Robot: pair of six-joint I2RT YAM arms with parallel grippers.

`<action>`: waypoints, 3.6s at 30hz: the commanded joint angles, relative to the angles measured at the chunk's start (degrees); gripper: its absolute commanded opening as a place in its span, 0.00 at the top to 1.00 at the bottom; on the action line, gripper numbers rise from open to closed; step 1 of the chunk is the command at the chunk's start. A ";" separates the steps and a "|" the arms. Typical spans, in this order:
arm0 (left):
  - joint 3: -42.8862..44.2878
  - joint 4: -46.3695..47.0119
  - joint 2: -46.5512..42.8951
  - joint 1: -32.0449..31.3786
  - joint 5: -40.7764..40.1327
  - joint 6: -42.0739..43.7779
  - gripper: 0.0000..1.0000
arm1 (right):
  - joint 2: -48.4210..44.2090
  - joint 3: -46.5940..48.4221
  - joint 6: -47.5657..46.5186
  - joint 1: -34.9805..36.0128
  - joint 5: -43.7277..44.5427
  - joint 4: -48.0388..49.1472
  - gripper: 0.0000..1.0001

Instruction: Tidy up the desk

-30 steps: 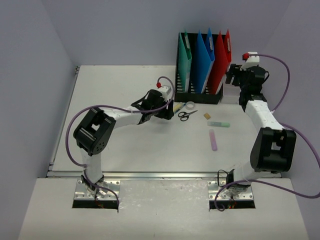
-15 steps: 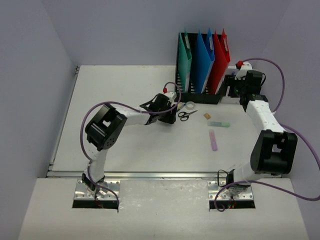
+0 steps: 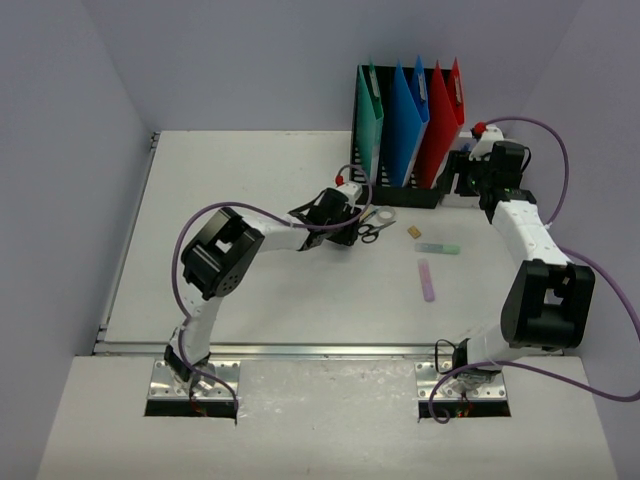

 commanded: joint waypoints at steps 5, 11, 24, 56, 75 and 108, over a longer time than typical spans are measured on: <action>2.55 -1.48 2.02 -3.43 -3.94 0.33 0.63 | -1.73 2.74 1.01 0.21 -1.23 0.68 0.29; 6.42 -8.39 5.71 -3.26 -8.81 0.69 0.80 | -3.42 1.49 -2.63 0.21 -4.96 -0.60 0.29; 0.63 -12.14 -5.95 -1.82 1.71 -4.36 1.00 | -16.62 -7.28 -34.63 4.19 -32.90 -8.79 0.28; -11.78 -13.72 -21.57 5.80 35.88 -41.55 1.00 | -19.28 -21.17 -87.64 50.27 -15.83 -9.31 0.55; -10.62 -17.83 -21.30 4.30 28.34 -39.95 1.00 | -10.13 -16.51 -86.47 53.38 -0.16 -7.64 0.59; -8.06 -22.91 -27.33 9.97 12.87 -30.41 0.00 | -17.30 -5.16 -34.46 47.61 14.44 -21.02 1.00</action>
